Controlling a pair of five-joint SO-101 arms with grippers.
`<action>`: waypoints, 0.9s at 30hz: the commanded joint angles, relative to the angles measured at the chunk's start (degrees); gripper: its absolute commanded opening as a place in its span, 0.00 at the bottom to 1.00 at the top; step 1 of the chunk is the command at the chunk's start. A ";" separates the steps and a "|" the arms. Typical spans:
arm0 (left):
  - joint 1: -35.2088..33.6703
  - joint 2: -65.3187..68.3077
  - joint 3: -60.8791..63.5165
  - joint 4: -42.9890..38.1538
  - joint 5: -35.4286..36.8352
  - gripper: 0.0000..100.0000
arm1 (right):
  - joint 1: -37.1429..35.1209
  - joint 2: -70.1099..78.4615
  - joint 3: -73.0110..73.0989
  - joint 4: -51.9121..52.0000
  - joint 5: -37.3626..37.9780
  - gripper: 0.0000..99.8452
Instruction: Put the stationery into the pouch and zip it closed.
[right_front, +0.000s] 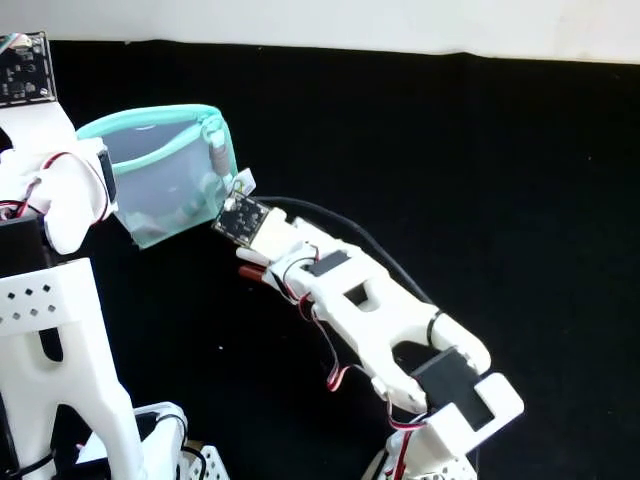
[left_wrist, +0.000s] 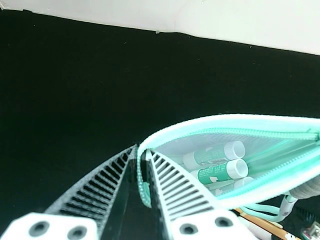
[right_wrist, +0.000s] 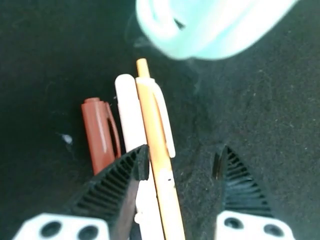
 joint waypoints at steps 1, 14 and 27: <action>-0.13 2.51 1.98 1.41 0.44 0.01 | -0.04 0.22 -2.33 -1.01 -0.09 0.22; -0.31 2.51 2.33 1.32 0.44 0.01 | 0.04 -1.98 -2.33 -0.84 0.00 0.34; -0.31 2.59 2.51 1.32 0.44 0.01 | -0.04 -0.84 -2.33 -0.75 7.74 0.56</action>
